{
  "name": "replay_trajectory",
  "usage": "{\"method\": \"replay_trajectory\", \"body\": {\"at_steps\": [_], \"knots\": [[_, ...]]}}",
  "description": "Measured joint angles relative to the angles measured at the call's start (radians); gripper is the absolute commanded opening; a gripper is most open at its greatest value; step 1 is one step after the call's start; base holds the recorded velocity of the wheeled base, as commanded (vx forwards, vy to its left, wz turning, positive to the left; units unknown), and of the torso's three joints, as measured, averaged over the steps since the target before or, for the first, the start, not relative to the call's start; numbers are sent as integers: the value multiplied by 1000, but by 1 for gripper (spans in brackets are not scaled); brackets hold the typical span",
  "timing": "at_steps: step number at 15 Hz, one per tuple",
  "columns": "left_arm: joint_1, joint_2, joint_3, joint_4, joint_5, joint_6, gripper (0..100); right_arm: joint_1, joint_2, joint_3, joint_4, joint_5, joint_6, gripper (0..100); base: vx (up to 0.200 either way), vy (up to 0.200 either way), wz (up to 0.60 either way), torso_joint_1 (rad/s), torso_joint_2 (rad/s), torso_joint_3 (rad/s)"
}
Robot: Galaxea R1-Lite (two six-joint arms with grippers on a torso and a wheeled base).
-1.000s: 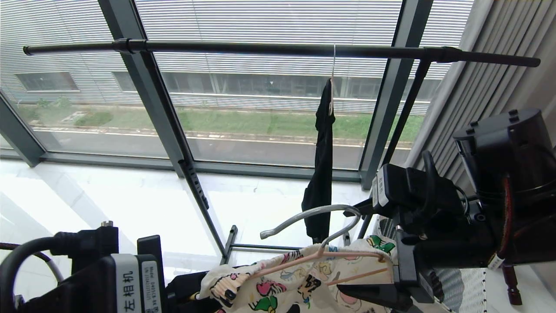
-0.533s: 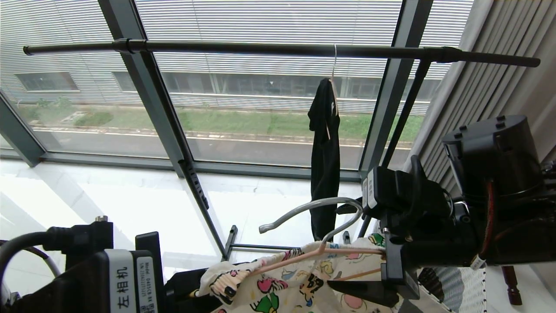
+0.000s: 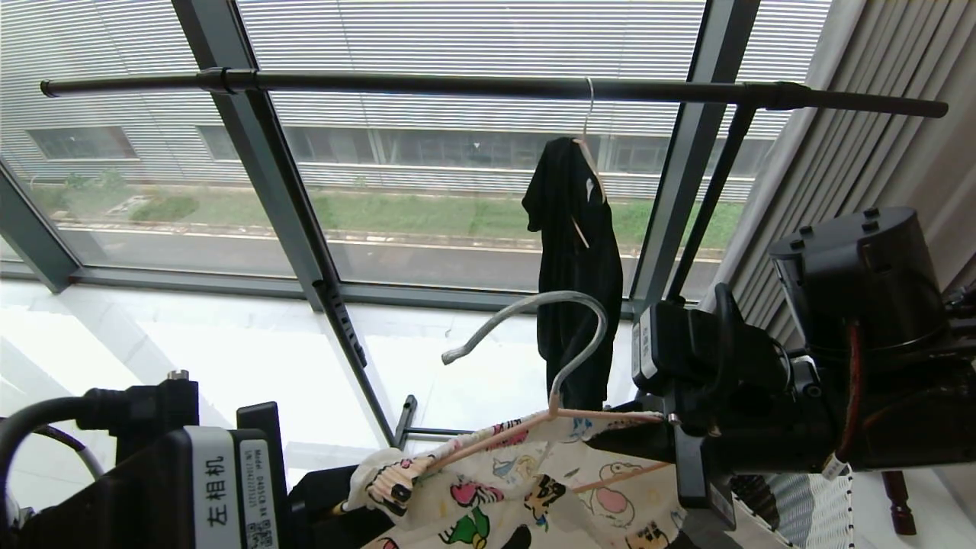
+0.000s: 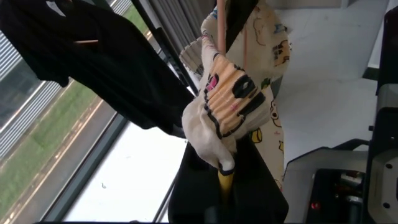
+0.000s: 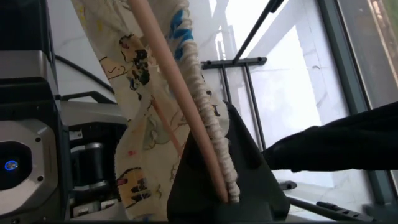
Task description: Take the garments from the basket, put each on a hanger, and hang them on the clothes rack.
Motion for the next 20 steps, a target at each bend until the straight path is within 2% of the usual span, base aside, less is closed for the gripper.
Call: {"method": "replay_trajectory", "body": {"at_steps": [7,8,15,17,20], "knots": [[0,-1,7,1,-1,0,0,-2,4,24,-93,-8,0,0,0,0,0,0,0,0],[0,-1,11,1,-1,-1,100,-2,4,27,-93,-8,0,0,0,0,0,0,0,0],[38,-1,14,-46,39,-4,100,-29,1,29,-191,-11,-16,0,0,0,0,0,0,0],[79,-3,14,-67,46,-8,100,-58,1,30,-194,-24,-45,0,0,0,0,0,0,0],[206,-12,18,-108,46,-20,100,-113,1,30,-205,-51,-55,0,0,0,0,0,0,0]]}}
